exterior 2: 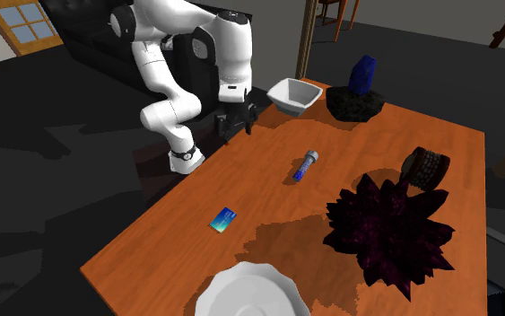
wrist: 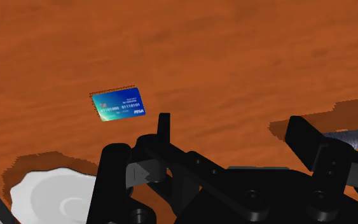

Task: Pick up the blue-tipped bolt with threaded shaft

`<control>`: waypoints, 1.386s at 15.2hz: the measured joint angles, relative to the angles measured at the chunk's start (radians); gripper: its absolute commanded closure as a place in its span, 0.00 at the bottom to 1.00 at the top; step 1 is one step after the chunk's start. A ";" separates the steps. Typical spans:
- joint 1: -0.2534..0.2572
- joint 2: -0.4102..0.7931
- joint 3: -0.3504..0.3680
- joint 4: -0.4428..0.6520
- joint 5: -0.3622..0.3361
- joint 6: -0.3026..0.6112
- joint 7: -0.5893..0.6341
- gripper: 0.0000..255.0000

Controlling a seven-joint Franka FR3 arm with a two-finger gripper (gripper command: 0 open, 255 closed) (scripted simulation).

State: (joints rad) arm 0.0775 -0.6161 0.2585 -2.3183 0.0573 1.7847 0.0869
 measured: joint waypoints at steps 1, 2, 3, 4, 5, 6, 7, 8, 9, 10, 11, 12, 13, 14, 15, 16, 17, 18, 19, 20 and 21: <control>0.006 0.020 0.020 0.007 0.010 0.006 0.024 0.00; 0.011 0.039 0.039 0.007 0.019 0.020 0.044 0.00; 0.016 0.056 0.057 0.013 0.027 0.024 0.066 0.00; 0.017 0.082 0.071 0.027 0.030 0.031 0.082 0.00; 0.021 0.119 0.096 0.045 0.036 0.044 0.110 0.00; 0.024 0.135 0.109 0.047 0.041 0.052 0.125 0.00; 0.026 0.164 0.128 0.057 0.044 0.066 0.148 0.00; 0.031 0.189 0.149 0.065 0.048 0.077 0.172 0.00; 0.033 0.222 0.169 0.084 0.048 0.085 0.197 0.00; 0.035 0.259 0.191 0.105 0.046 0.096 0.225 0.00; 0.035 0.294 0.207 0.124 0.043 0.104 0.246 0.00; 0.036 0.331 0.224 0.145 0.036 0.115 0.268 0.00; 0.040 0.366 0.244 0.166 0.031 0.122 0.297 0.00; 0.042 0.397 0.258 0.192 0.025 0.120 0.319 0.00; 0.045 0.438 0.275 0.218 0.014 0.126 0.346 0.00; 0.051 0.470 0.292 0.240 0.006 0.129 0.373 0.00; 0.055 0.499 0.303 0.255 -0.002 0.135 0.393 0.00; 0.061 0.541 0.318 0.278 -0.016 0.145 0.422 0.00; 0.069 0.575 0.331 0.297 -0.028 0.150 0.448 0.00; 0.078 0.619 0.344 0.333 -0.047 0.149 0.479 0.00; 0.088 0.664 0.354 0.363 -0.066 0.152 0.507 0.00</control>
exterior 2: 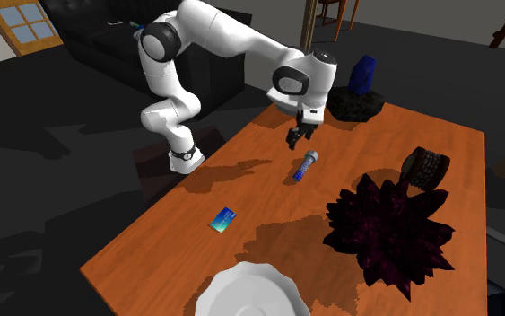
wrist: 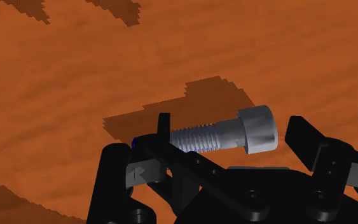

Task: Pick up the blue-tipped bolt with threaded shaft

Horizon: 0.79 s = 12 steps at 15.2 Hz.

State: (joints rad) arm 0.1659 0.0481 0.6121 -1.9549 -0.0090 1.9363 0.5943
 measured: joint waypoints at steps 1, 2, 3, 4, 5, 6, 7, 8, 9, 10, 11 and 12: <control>0.013 0.045 0.009 0.037 -0.020 -0.004 0.029 0.00; 0.028 0.082 0.016 0.061 -0.036 -0.001 0.056 0.00; 0.042 0.120 0.020 0.087 -0.052 0.000 0.080 0.00; 0.049 0.143 0.021 0.099 -0.062 0.005 0.092 0.00; 0.054 0.155 0.021 0.098 -0.069 0.015 0.099 0.00; 0.056 0.164 0.020 0.095 -0.073 0.025 0.104 0.00; 0.059 0.172 0.019 0.094 -0.078 0.033 0.108 0.00; 0.062 0.179 0.019 0.086 -0.083 0.046 0.112 0.00; 0.062 0.185 0.017 0.079 -0.087 0.058 0.114 0.00; 0.065 0.197 0.015 0.078 -0.094 0.069 0.118 0.00; 0.066 0.200 0.015 0.070 -0.096 0.079 0.120 0.00; 0.066 0.201 0.014 0.067 -0.097 0.084 0.120 1.00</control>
